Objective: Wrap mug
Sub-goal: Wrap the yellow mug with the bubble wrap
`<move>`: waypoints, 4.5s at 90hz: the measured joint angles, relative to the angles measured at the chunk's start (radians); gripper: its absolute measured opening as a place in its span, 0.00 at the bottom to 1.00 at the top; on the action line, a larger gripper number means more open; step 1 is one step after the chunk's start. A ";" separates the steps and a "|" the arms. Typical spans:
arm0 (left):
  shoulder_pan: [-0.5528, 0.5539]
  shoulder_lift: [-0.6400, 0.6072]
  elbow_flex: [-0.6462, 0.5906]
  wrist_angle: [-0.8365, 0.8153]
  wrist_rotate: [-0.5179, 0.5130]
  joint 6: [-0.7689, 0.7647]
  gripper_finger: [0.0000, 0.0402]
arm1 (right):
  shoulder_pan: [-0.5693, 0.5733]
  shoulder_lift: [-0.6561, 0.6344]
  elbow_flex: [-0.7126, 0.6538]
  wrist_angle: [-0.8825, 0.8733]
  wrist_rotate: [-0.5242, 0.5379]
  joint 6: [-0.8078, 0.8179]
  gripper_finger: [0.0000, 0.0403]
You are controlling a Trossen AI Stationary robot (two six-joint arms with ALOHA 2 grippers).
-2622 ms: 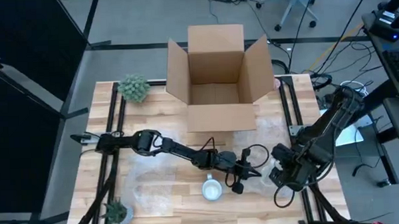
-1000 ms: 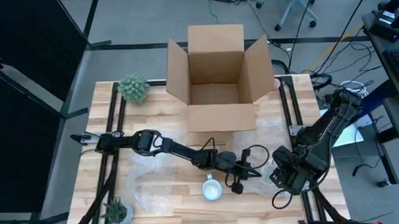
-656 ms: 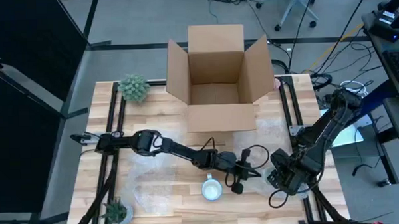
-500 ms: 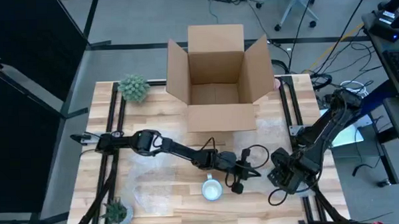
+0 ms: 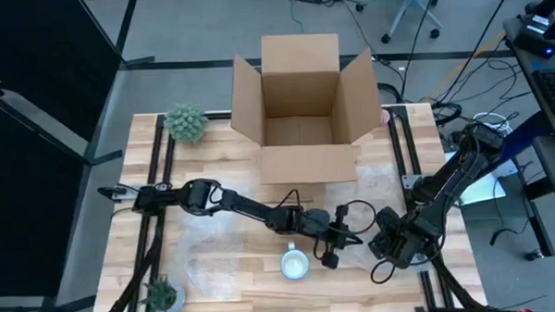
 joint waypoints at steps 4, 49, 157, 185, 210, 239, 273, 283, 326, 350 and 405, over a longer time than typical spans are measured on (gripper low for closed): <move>0.000 0.000 0.000 -0.004 0.000 0.000 0.00 | 0.000 -0.004 0.018 -0.035 -0.001 -0.006 0.63; 0.002 0.000 0.000 0.000 0.000 -0.001 0.00 | 0.001 -0.056 0.262 -0.394 0.030 -0.067 0.63; 0.002 0.000 0.000 0.000 0.000 -0.002 0.00 | 0.173 0.058 0.600 -0.557 -0.189 0.081 0.63; 0.002 0.000 0.000 0.000 0.000 -0.002 0.00 | 0.142 0.185 0.522 -0.576 -0.024 0.018 0.63; 0.002 0.000 0.000 0.001 0.000 -0.002 0.00 | 0.094 0.239 0.351 -0.413 -0.011 0.024 0.63; 0.002 0.000 0.001 0.001 0.000 -0.002 0.00 | 0.060 0.235 0.245 -0.246 0.010 0.020 0.63; 0.002 0.001 0.001 0.001 0.000 -0.001 0.00 | 0.058 0.241 0.238 -0.254 0.014 0.022 0.63; 0.002 0.001 0.001 0.000 0.000 -0.002 0.00 | 0.058 0.241 0.238 -0.252 0.014 0.021 0.63; 0.000 0.001 0.001 -0.003 0.000 -0.002 0.00 | 0.059 0.241 0.239 -0.235 0.007 -0.006 0.63; 0.000 0.001 0.001 -0.015 0.000 -0.002 0.00 | 0.059 0.240 0.239 -0.238 0.009 -0.070 0.52; 0.004 0.001 0.001 -0.063 0.000 -0.001 0.00 | 0.059 0.239 0.241 -0.214 0.012 -0.128 0.08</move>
